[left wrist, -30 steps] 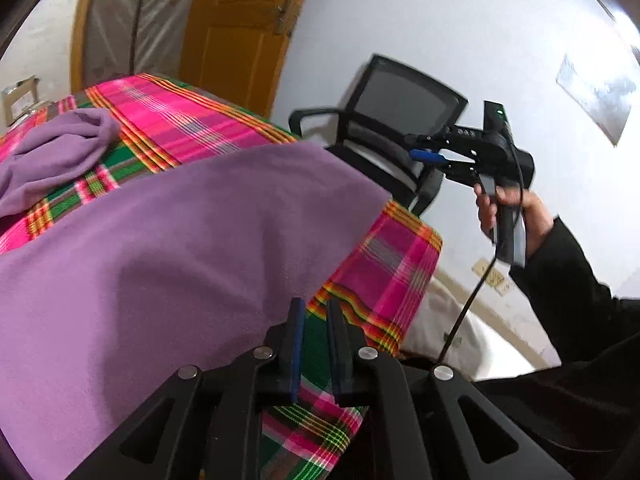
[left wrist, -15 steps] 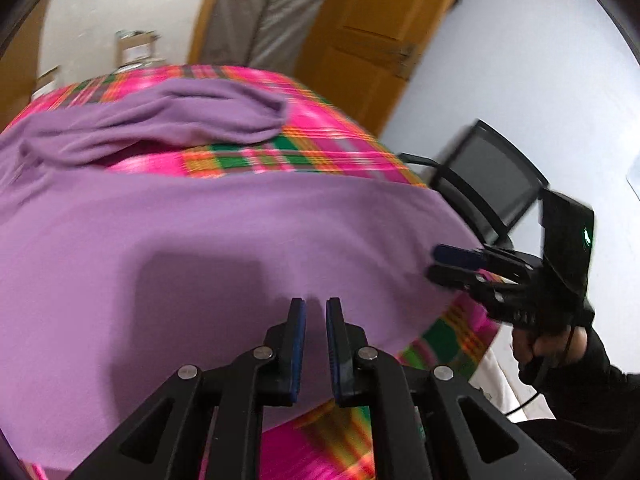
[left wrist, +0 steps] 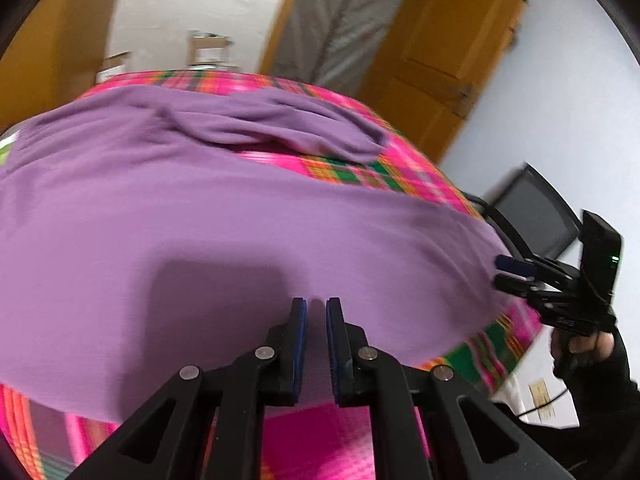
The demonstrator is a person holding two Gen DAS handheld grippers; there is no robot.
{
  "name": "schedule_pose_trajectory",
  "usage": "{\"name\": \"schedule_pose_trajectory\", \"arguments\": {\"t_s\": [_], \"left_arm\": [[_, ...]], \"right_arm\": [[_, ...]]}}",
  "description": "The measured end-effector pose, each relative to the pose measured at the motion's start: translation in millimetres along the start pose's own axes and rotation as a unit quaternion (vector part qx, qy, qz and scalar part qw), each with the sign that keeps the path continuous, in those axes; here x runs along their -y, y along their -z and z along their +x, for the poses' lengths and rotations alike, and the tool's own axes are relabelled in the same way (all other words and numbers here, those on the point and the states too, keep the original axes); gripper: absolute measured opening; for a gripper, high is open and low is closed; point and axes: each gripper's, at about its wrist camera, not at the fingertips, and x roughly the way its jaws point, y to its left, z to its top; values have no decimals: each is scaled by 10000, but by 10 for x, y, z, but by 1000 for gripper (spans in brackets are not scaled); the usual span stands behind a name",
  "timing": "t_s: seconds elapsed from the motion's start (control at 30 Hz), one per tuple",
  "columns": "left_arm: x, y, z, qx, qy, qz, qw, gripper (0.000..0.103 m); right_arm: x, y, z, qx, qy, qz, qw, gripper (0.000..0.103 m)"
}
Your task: Fold clothes
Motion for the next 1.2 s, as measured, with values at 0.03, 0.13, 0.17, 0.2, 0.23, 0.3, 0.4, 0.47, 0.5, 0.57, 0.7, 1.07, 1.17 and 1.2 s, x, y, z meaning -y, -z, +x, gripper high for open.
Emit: {"name": "schedule_pose_trajectory", "arguments": {"t_s": [0.03,0.13,0.17,0.2,0.23,0.3,0.4,0.47,0.5,0.57,0.7,1.07,1.17,1.2], "left_arm": [[-85,-8,-22,32,-122,-93,9999,10],[-347,-20,-119,150,-493,-384,9979,10],[-455,-23,-166,206,-623,-510,9965,10],[-565,-24,-218,264,-754,-641,9947,10],[-676,-25,-270,323,-886,-772,9926,10],[-937,-20,-412,470,-1177,-1042,9865,10],[-1271,-14,-596,598,-1582,-1342,9764,10],[-1469,-17,-716,661,-1776,-1530,9699,10],[-1547,-41,-776,710,-1851,-1572,9675,10],[-1673,-120,-887,797,-2026,-1564,9634,10],[-1928,-332,-1040,913,-2079,-1457,9629,23],[-2589,-762,-658,126,-2329,-1091,9663,25],[-2610,-769,-590,-33,-2349,-987,9670,27],[-2617,-769,-571,-78,-2366,-933,9671,27]], "right_arm": [[-28,-71,31,78,-30,53,10000,43],[-94,-314,244,128,-196,217,9995,43],[-111,-394,330,130,-232,260,9993,43],[-93,-436,404,75,-235,333,9991,43],[-66,-468,474,6,-230,413,9989,43],[-11,-533,615,-131,-220,575,9980,43],[70,-631,826,-337,-205,816,9959,41],[153,-661,847,-370,-26,954,9947,41],[196,-675,850,-381,73,1022,9940,41],[230,-693,819,-312,40,1145,9929,41],[204,-759,754,-117,-159,1268,9917,42],[-246,-1072,789,151,-817,749,9937,42],[-268,-1086,853,92,-871,742,9934,42],[-268,-1087,868,80,-879,752,9932,42]]}}
